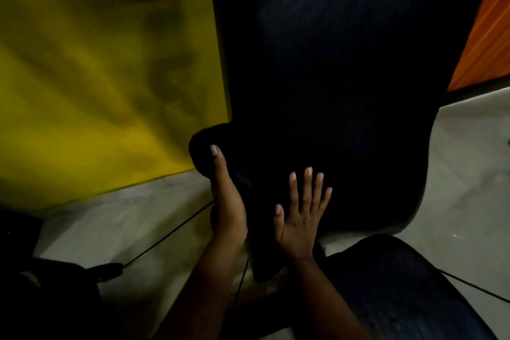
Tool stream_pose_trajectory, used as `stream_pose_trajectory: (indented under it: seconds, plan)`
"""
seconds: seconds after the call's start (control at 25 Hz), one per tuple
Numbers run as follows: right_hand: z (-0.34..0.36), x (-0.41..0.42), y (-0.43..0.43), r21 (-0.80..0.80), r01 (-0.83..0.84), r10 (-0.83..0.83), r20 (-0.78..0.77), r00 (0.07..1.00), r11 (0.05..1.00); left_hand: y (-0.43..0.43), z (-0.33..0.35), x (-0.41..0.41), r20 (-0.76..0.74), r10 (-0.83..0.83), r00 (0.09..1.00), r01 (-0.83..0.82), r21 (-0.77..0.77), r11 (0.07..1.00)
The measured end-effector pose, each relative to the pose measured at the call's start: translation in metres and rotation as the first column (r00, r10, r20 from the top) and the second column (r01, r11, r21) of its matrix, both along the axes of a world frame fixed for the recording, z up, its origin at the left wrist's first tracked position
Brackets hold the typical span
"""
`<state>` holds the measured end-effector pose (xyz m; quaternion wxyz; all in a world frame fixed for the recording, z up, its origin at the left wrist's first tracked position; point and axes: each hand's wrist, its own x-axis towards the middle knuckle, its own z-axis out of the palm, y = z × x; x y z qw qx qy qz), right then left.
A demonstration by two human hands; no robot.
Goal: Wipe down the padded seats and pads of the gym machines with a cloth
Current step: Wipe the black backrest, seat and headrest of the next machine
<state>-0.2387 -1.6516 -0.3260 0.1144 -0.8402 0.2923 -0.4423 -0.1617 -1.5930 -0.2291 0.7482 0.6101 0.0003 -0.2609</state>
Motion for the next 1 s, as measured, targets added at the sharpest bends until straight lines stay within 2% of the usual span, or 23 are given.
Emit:
stream_pose_trajectory:
  seconds: [0.16, 0.28, 0.48, 0.6, 0.72, 0.8, 0.88, 1.0]
  plan:
    - [-0.004, 0.007, -0.004, -0.007, 0.000, 0.000, 0.056, 0.998, 1.000, 0.021, -0.053, -0.025, -0.216, -0.035, 0.976, 0.037, 0.003, 0.999]
    - [-0.008, 0.006, -0.002, -0.012, -0.003, 0.004, 0.089, 0.996, 1.000, 0.028, -0.088, -0.037, -0.330, 0.034, 0.943, -0.015, 0.059, 0.998]
    - [-0.006, 0.008, -0.001, 0.019, 0.004, -0.005, 0.064, 0.998, 1.000, 0.037, -0.116, -0.043, -0.378, 0.074, 0.923, -0.010, 0.169, 0.986]
    - [-0.001, 0.002, 0.001, 0.045, 0.015, -0.014, -0.012, 1.000, 0.999, 0.040, -0.099, -0.043, -0.396, 0.035, 0.918, 0.010, 0.109, 0.994]
    - [0.010, -0.013, 0.015, 0.161, -0.031, 0.037, -0.034, 0.999, 0.986, 0.048, -0.055, -0.049, -0.315, 0.049, 0.948, -0.034, 0.051, 0.998]
    - [0.029, -0.025, 0.031, 0.341, -0.144, 0.146, 0.019, 0.989, 0.929, 0.058, -0.025, -0.055, -0.248, 0.068, 0.966, -0.055, 0.061, 0.997]
    - [0.051, -0.040, 0.057, 0.491, -0.272, 0.241, 0.125, 0.962, 0.828, 0.075, 0.001, -0.067, -0.206, 0.021, 0.978, -0.003, 0.087, 0.996]
    - [0.068, -0.059, 0.104, 0.547, -0.447, 0.364, 0.260, 0.894, 0.708, 0.099, 0.028, -0.083, -0.242, -0.155, 0.958, 0.164, 0.014, 0.986]
